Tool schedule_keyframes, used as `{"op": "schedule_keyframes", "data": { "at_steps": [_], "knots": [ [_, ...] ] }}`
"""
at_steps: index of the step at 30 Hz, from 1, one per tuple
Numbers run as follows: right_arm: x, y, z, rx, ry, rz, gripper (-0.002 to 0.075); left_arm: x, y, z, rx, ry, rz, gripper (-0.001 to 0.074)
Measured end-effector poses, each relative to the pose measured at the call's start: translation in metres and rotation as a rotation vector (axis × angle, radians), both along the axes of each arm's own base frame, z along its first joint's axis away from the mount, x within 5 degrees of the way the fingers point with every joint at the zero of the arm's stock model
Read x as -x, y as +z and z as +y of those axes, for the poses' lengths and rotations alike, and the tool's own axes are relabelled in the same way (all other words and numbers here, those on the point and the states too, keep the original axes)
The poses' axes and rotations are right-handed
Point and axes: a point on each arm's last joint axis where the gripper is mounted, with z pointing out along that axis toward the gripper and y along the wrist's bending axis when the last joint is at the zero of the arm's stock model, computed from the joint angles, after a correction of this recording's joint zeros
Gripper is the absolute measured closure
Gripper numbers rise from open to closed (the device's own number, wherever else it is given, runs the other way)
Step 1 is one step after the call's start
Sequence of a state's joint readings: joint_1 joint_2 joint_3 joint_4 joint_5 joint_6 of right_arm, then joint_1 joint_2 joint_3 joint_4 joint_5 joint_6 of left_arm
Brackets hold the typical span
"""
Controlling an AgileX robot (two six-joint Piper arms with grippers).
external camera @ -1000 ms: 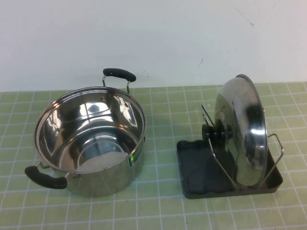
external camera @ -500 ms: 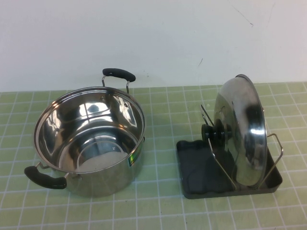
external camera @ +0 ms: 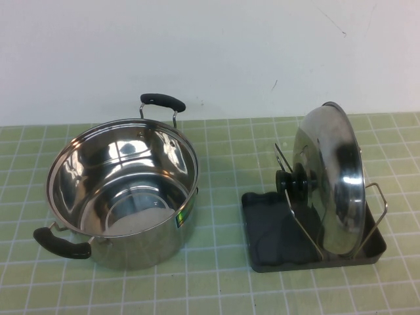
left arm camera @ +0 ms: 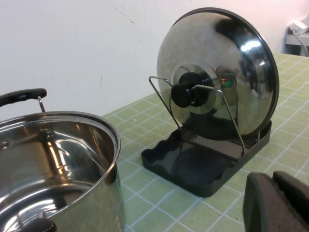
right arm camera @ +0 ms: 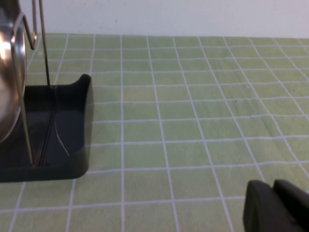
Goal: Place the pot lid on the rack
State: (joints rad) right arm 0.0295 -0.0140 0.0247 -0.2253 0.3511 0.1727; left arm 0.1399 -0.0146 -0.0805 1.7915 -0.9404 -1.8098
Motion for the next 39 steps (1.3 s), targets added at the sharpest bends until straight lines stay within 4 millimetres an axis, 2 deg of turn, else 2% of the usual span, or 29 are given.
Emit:
{"op": "schedule_keyframes", "data": {
  "at_steps": [4, 12, 14, 17, 23, 27, 30, 35, 39],
  "knots": [
    [0.0, 0.0, 0.0, 0.0, 0.002, 0.0, 0.0696, -0.005, 0.005, 0.005, 0.046, 0.079, -0.033, 0.0737],
    [0.0, 0.0, 0.0, 0.0, 0.002, 0.0, 0.0696, -0.018, 0.03, 0.04, 0.239, 0.481, -0.285, 0.0737],
    [0.0, 0.0, 0.0, 0.0, 0.002, 0.0, 0.0696, -0.02, 0.03, 0.052, 0.266, 0.604, -0.284, 0.0737],
    [0.0, 0.0, 0.0, 0.0, 0.002, 0.0, 0.0696, -0.022, 0.026, 0.063, 0.215, 0.738, -0.26, 0.0737],
    [0.0, 0.0, 0.0, 0.0, 0.002, 0.0, 0.0696, -0.022, 0.016, 0.078, 0.227, 0.908, -0.159, 0.0737],
    [0.0, 0.0, 0.0, 0.0, 0.002, 0.0, 0.0696, -0.023, 0.009, 0.08, 0.22, 0.94, -0.123, 0.0737],
    [0.0, 0.0, 0.0, 0.0, 0.001, 0.001, 0.0696, -0.027, -0.008, 0.078, 0.197, 0.91, -0.092, 0.0737],
    [0.0, 0.0, 0.0, 0.0, 0.001, 0.001, 0.0696, -0.028, -0.015, 0.075, 0.294, 0.864, -0.029, 0.0737],
    [0.0, 0.0, 0.0, 0.0, 0.001, 0.001, 0.0696, -0.029, -0.017, 0.069, 0.128, 0.783, -0.048, 0.0737]
  ]
}}
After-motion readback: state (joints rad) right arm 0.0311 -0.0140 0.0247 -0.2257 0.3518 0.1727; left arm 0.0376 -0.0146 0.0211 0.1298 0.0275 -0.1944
